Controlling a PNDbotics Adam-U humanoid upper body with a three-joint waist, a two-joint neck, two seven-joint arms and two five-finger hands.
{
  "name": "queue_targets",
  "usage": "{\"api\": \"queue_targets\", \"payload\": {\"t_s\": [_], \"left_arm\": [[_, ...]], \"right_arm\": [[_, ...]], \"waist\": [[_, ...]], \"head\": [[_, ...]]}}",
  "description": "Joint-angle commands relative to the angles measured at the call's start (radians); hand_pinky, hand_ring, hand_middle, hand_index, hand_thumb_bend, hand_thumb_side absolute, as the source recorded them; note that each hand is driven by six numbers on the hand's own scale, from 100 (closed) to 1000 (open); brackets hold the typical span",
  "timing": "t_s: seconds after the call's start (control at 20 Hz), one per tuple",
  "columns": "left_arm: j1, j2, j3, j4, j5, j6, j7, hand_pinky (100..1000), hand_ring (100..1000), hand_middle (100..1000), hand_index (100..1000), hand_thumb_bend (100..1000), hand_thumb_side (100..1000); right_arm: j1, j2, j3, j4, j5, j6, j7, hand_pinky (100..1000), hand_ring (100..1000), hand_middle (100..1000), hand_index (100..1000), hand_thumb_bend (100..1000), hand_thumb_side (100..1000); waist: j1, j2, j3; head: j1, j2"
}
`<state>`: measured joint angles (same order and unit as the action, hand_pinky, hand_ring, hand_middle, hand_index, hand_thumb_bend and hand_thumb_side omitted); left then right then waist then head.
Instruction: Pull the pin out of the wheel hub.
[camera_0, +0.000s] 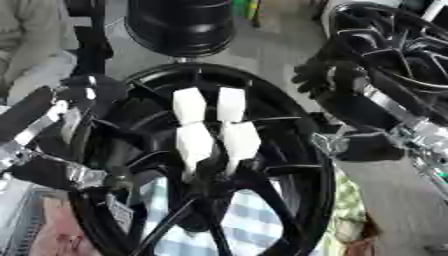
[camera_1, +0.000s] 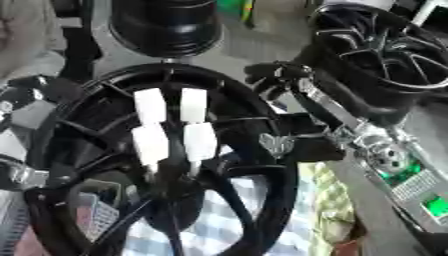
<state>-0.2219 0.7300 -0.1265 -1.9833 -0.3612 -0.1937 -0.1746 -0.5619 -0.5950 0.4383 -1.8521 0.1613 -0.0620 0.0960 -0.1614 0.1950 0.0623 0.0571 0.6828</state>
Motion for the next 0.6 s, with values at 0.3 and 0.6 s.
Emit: {"api": "queue_targets", "payload": {"t_s": [0.3,0.6], "left_arm": [[-0.018,0.032,-0.001,-0.017,0.001,-0.012,-0.001,770,786,809,855,649,618],[-0.019,0.031,-0.003,-0.017,0.006,-0.015,-0.001,770,787,809,855,650,627]], "right_arm": [[-0.013,-0.025,-0.003,-0.019,-0.005,-0.004,0.006,699,778,776,903,200,184],[-0.034,-0.033,0.014,-0.019,-0.011,0.002,0.032,700,771,769,897,202,194]], "waist": [[0.011,-0.013,-0.001],[0.011,-0.015,0.001]], "head": [[-0.004,-0.015],[-0.007,-0.016]]}}
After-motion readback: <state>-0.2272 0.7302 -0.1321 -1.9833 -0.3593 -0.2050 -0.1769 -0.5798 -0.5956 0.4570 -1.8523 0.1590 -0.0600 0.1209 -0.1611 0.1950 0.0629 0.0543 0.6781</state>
